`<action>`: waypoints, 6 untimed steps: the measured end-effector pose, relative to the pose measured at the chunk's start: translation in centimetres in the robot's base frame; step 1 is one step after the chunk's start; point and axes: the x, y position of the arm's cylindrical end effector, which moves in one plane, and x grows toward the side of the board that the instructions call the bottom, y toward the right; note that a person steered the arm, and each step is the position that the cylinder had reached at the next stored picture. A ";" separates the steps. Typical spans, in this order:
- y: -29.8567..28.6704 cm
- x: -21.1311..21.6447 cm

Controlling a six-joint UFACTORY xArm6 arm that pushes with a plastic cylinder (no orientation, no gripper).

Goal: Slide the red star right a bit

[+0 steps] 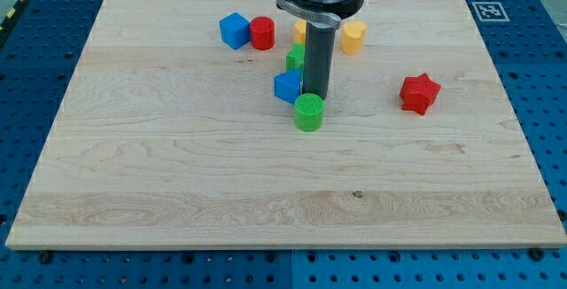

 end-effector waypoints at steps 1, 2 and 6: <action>0.0 0.0; 1.1 0.0; 14.9 4.0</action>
